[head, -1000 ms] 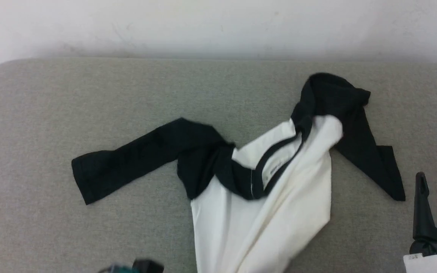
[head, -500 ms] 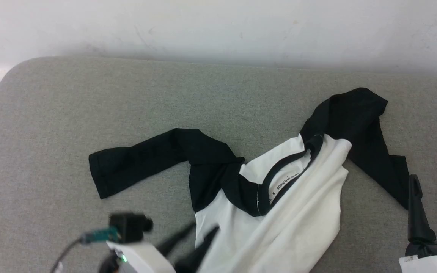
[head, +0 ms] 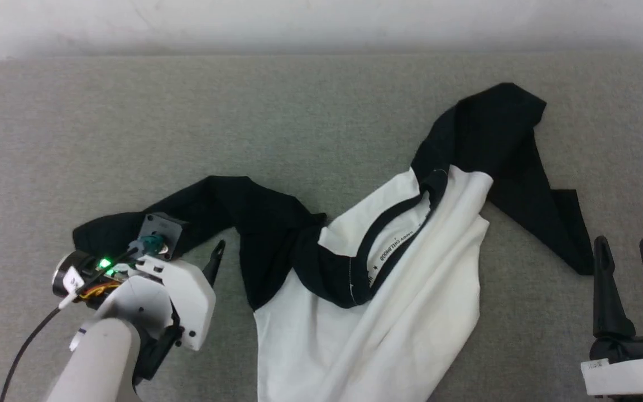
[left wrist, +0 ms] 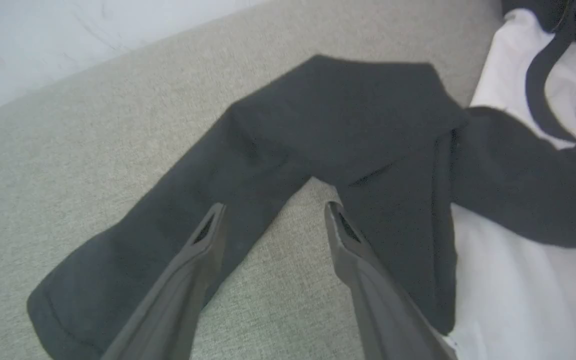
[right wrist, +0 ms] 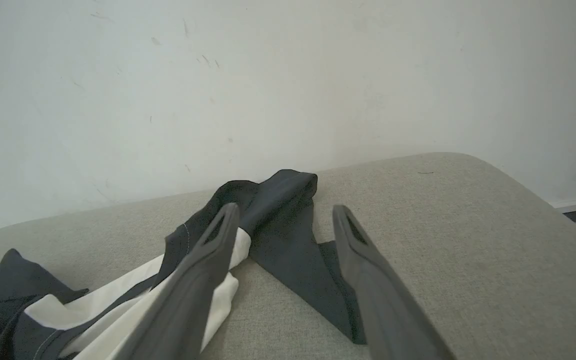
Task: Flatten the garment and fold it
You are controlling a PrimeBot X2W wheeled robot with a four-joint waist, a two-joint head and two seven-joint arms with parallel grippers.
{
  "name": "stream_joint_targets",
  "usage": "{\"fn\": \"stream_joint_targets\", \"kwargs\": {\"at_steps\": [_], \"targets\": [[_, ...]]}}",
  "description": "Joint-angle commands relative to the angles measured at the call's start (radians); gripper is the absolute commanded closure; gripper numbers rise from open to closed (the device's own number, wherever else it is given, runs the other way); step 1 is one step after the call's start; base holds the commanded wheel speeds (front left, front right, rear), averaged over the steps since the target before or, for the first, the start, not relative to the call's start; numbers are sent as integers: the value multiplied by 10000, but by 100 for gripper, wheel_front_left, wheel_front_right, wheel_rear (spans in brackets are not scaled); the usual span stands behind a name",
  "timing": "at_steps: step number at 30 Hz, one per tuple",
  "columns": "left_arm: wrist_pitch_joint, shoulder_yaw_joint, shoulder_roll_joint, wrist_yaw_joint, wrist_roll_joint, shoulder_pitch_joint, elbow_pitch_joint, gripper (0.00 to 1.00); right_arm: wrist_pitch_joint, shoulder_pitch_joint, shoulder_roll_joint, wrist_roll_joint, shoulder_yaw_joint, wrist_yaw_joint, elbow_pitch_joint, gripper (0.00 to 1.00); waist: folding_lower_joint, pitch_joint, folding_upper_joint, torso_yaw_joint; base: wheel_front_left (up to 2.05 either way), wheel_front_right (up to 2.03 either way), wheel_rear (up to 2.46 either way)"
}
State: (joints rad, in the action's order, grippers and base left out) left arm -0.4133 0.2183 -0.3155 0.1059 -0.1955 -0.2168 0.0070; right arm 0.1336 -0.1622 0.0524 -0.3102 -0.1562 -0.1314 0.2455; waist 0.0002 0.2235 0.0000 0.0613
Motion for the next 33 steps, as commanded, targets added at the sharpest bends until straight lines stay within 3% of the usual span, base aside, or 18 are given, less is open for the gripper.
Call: {"fn": "stream_joint_targets", "kwargs": {"at_steps": [1,7,11,12,13,18,22,26,27,30,33], "targets": [[-176,158,-271,64,361,-389,497,0,56,180,-22,37,-23,7,67,0,-2,712,0,-537,0,0,0],[25,432,-501,-36,973,-1148,1933,0,18,406,-22,134,32,7,164,0,-2,1188,0,-630,0,0,0],[364,533,-269,-104,952,-1479,2813,0,-104,527,-22,199,182,7,259,0,-2,1343,0,-572,0,0,0],[455,558,-179,-86,866,-1527,2977,36,-125,543,-22,190,208,7,269,0,-2,1351,0,-551,0,0,0],[576,578,-81,-58,742,-1558,3096,100,-135,554,-22,173,209,7,272,0,-2,1345,0,-519,0,0,0],[844,407,363,91,-380,-1416,2945,100,-149,496,-22,149,186,7,208,0,-2,1015,0,-306,0,0,0],[474,-92,507,160,-1752,-1168,1304,100,-115,382,-22,93,113,7,167,0,-2,725,0,-55,0,0,0],[-176,-1191,-399,-169,-2082,-1432,-663,100,-105,377,-22,57,189,7,185,0,-2,708,0,55,0,0,0],[-176,-1191,-399,-169,-2082,-1432,-663,100,-105,377,-22,57,189,7,185,0,-2,708,0,55,0,0,0],[-908,-2016,-1179,-423,-2235,-1831,-1351,100,-44,443,-22,25,228,7,192,0,-2,874,0,57,0,0,0],[-1592,-2740,-1759,-568,-2630,-2372,-969,100,-10,499,-22,4,284,7,144,0,-2,1125,0,7,0,0,0]]}}
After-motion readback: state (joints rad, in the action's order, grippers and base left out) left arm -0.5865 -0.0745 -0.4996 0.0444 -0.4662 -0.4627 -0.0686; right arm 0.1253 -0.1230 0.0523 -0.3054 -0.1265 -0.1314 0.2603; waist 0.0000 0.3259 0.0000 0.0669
